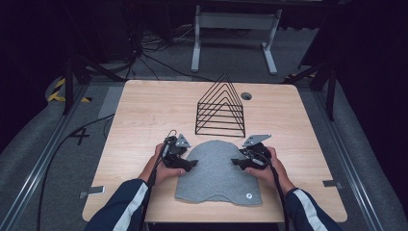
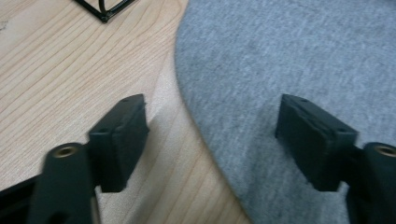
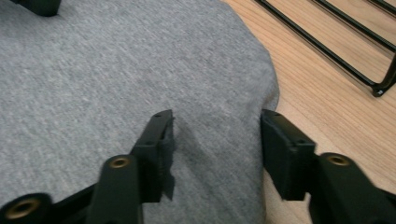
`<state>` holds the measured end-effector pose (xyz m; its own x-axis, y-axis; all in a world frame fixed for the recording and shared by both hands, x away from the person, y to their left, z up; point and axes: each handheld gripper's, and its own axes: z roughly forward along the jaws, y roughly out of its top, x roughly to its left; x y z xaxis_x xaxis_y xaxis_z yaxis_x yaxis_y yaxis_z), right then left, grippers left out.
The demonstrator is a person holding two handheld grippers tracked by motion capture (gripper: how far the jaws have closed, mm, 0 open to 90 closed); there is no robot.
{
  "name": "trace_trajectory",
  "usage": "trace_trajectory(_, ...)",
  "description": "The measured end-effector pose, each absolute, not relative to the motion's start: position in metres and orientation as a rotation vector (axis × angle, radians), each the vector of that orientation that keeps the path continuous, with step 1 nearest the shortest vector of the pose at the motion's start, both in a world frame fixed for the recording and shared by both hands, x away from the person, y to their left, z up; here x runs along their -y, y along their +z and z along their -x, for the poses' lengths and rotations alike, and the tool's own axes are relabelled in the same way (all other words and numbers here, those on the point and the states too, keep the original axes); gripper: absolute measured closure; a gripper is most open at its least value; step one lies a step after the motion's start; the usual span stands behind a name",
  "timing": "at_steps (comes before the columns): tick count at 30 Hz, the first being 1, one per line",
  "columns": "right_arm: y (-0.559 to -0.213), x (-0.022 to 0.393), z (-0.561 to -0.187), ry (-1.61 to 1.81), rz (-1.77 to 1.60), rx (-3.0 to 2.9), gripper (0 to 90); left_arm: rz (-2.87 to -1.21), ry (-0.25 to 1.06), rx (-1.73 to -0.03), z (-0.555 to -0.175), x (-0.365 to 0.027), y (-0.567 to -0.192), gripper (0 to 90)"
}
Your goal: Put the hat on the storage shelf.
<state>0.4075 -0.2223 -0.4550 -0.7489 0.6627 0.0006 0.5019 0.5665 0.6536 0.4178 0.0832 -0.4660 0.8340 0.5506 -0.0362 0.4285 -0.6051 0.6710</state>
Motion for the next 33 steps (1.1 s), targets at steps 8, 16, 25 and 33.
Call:
trace_trajectory(8, -0.457, 0.223, -0.406, 1.022, -0.983, -2.561, 76.7, -2.316, 0.193, -0.678, -0.416, -0.082, -0.463, 68.2)
trace_trajectory(16, -0.456, 0.222, -0.403, 1.013, -0.949, -2.56, 83.7, -2.328, 0.173, -0.644, -0.415, -0.08, -0.463, 81.4)
trace_trajectory(25, -0.447, 0.227, -0.399, 1.046, -0.926, -2.525, 84.2, -2.301, 0.218, -0.611, -0.411, -0.079, -0.451, 83.8)
trace_trajectory(33, -0.418, 0.235, -0.39, 1.127, -0.858, -2.44, 84.4, -2.238, 0.277, -0.564, -0.404, -0.082, -0.426, 84.1)
